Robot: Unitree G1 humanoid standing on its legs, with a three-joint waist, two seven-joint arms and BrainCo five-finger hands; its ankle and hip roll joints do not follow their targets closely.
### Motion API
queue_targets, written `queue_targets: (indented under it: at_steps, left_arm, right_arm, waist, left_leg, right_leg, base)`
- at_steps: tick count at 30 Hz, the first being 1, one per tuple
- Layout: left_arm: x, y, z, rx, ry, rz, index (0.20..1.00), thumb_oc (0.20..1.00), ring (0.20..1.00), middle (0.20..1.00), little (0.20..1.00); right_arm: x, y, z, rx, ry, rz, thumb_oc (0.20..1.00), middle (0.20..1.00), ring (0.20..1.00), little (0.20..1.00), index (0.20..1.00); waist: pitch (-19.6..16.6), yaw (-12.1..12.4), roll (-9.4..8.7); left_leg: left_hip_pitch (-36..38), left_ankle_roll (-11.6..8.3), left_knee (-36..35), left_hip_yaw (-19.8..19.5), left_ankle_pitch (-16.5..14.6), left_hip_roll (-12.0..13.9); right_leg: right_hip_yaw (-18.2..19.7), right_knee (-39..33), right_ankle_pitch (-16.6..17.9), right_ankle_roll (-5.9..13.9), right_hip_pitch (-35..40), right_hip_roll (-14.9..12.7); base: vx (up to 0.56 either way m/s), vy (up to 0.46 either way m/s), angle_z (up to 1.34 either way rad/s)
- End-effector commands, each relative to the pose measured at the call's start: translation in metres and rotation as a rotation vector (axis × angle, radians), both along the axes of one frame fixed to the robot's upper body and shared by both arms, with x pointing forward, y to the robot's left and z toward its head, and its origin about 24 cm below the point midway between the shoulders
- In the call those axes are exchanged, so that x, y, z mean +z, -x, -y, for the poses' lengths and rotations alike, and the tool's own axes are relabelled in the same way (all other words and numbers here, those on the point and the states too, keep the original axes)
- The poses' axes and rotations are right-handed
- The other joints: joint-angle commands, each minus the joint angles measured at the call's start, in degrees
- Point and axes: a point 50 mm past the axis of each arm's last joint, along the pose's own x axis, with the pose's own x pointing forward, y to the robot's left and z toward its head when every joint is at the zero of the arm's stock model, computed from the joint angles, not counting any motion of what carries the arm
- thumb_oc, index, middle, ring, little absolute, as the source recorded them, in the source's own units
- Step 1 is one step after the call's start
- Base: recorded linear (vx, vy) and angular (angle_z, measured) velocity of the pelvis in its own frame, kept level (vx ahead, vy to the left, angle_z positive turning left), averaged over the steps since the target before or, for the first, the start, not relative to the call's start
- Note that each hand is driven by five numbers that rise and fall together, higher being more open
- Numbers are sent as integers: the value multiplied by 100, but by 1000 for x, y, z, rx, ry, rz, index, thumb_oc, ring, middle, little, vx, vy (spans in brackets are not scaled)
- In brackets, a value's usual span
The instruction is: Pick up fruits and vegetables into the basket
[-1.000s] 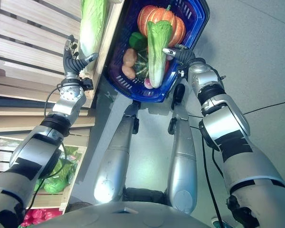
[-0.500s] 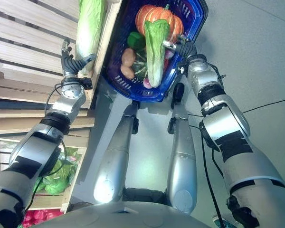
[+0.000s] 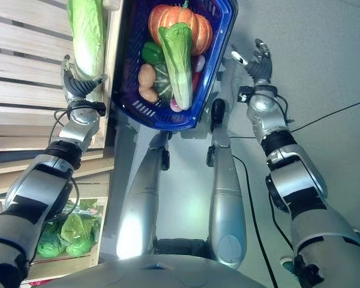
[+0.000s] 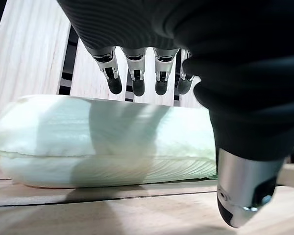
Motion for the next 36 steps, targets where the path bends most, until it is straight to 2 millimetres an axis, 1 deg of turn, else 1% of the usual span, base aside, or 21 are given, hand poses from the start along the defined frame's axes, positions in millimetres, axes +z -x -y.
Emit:
queue_targets:
  at_steps: [1, 2, 3, 5, 6, 9, 13, 19, 24, 28, 32, 36]
  left_arm:
    - [-10, 13, -33, 129, 0, -39, 1000, 1000, 1000, 1000, 1000]
    - [-12, 14, -35, 136, 0, -50, 1000, 1000, 1000, 1000, 1000]
    - [-15, 16, -39, 146, 0, -65, 1000, 1000, 1000, 1000, 1000]
    - [-18, 19, -44, 165, 4, -81, 1000, 1000, 1000, 1000, 1000]
    - [-20, 21, -48, 182, 12, -90, 1000, 1000, 1000, 1000, 1000]
    - [-25, 26, -56, 218, 29, -114, 1000, 1000, 1000, 1000, 1000]
    - [-33, 31, -64, 260, 60, -161, 1000, 1000, 1000, 1000, 1000]
    - [-40, 36, -72, 291, 107, -219, 1000, 1000, 1000, 1000, 1000]
    - [-44, 38, -75, 299, 147, -257, 1000, 1000, 1000, 1000, 1000]
    - [-45, 39, -77, 293, 167, -272, 1000, 1000, 1000, 1000, 1000]
    - [-43, 38, -77, 291, 177, -273, 1000, 1000, 1000, 1000, 1000]
    - [-39, 36, -79, 286, 189, -260, 1000, 1000, 1000, 1000, 1000]
  right_arm:
    - [-2, 16, 31, -162, 17, 86, 1000, 1000, 1000, 1000, 1000]
    - [-5, 19, 37, -196, 12, 86, 1000, 1000, 1000, 1000, 1000]
    - [-10, 23, 48, -250, -13, 78, 1000, 1000, 1000, 1000, 1000]
    - [-16, 29, 60, -316, -27, 63, 1000, 1000, 1000, 1000, 1000]
    - [-21, 34, 70, -364, -39, 48, 1000, 1000, 1000, 1000, 1000]
    - [-36, 44, 89, -461, -65, -6, 1000, 1000, 1000, 1000, 1000]
    - [-58, 58, 107, -526, -107, -98, 1000, 1000, 1000, 1000, 1000]
    - [-75, 65, 114, -525, -105, -206, 1000, 1000, 1000, 1000, 1000]
    - [-89, 65, 110, -450, -106, -307, 1000, 1000, 1000, 1000, 1000]
    - [-97, 67, 110, -424, -109, -363, 1000, 1000, 1000, 1000, 1000]
    - [-99, 68, 110, -410, -110, -379, 1000, 1000, 1000, 1000, 1000]
    - [-96, 64, 107, -385, -103, -374, 1000, 1000, 1000, 1000, 1000]
  waist:
    - [-252, -197, 258]
    - [-252, -212, 245]
    - [-252, -232, 226]
    - [-252, -250, 203]
    - [-252, -265, 184]
    - [-252, -294, 153]
    - [-252, -311, 113]
    - [-252, -326, 76]
    - [-252, -334, 53]
    - [-252, -333, 31]
    - [-252, -337, 23]
    - [-252, -336, 2]
  left_leg:
    - [15, 96, -376, 206, 143, -172]
    - [15, 97, -380, 212, 136, -163]
    - [16, 100, -391, 216, 125, -153]
    - [9, 106, -388, 217, 111, -146]
    - [13, 114, -393, 217, 97, -141]
    - [18, 123, -395, 225, 72, -127]
    - [24, 137, -398, 224, 47, -125]
    - [23, 145, -394, 225, 25, -117]
    - [10, 146, -388, 237, 22, -111]
    - [14, 135, -400, 250, 30, -97]
    - [11, 129, -416, 249, 33, -88]
    - [-5, 116, -446, 257, 41, -82]
  right_leg:
    - [-208, 412, -771, 258, 179, 317]
    - [-202, 398, -767, 261, 181, 319]
    - [-191, 380, -765, 264, 185, 324]
    - [-185, 367, -765, 266, 190, 329]
    - [-179, 350, -762, 267, 199, 335]
    - [-166, 321, -764, 268, 217, 347]
    - [-156, 279, -756, 258, 240, 360]
    - [-151, 260, -756, 250, 244, 362]
    - [-144, 259, -767, 237, 238, 368]
    - [-145, 250, -774, 225, 250, 377]
    - [-145, 246, -768, 228, 238, 378]
    - [-146, 203, -759, 234, 232, 380]
  base:
    - [1, 21, -7]
    - [4, 20, -8]
    - [5, 12, -6]
    - [8, 10, -6]
    - [8, 10, -5]
    - [9, 12, -3]
    - [0, 0, 0]
    - [0, 0, 0]
    - [0, 0, 0]
    - [0, 0, 0]
    - [0, 0, 0]
    - [0, 0, 0]
